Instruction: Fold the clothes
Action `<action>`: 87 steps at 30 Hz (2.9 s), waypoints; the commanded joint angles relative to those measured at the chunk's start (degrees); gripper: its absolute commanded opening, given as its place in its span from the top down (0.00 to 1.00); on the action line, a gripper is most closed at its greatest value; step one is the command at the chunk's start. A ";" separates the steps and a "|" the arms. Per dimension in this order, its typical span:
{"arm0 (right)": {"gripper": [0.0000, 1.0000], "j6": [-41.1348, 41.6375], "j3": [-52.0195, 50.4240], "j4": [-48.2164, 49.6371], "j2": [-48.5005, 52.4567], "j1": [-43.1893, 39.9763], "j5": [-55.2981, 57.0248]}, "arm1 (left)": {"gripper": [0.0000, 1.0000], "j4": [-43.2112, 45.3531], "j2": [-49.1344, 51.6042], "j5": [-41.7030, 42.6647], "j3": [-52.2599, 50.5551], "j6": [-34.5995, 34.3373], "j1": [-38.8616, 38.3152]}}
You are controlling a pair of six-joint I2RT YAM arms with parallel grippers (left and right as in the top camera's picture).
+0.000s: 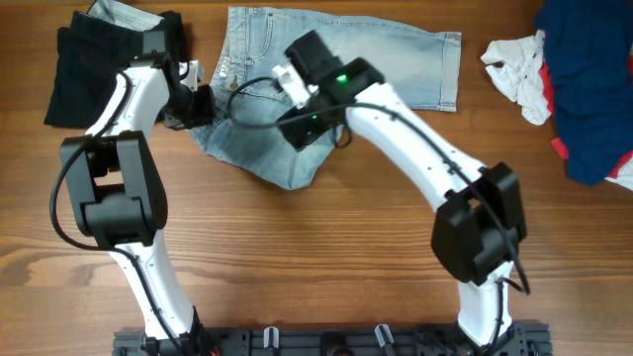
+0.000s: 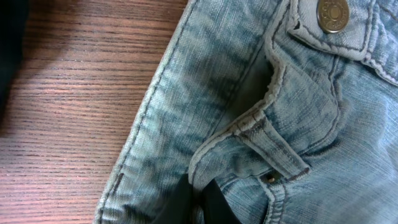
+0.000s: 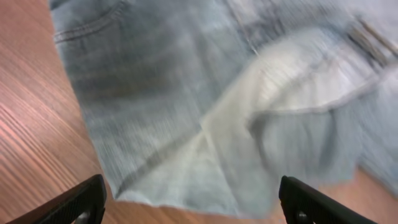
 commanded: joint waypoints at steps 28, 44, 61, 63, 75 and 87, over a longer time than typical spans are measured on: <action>0.96 15.43 -4.42 5.77 4.85 -6.12 -28.79 | 0.96 0.81 0.44 0.31 -0.15 -0.57 0.04; 0.96 19.04 -4.07 6.14 1.33 -11.67 -16.37 | 0.96 0.70 0.44 0.31 -0.15 -0.57 0.04; 0.96 14.29 -4.46 -0.26 7.10 -7.89 -18.18 | 0.96 1.11 0.44 0.31 -0.15 -0.59 0.04; 0.96 12.24 -4.46 -1.22 7.32 -6.62 -18.18 | 0.96 1.09 0.44 0.31 -0.15 -0.59 0.04; 0.95 -1.11 -1.81 -1.64 7.74 -1.05 -12.70 | 0.96 1.11 0.44 0.33 -0.15 -0.59 0.04; 0.88 -6.78 -0.85 3.43 7.43 -1.64 -14.43 | 0.96 0.66 0.44 0.35 -0.15 -0.79 0.04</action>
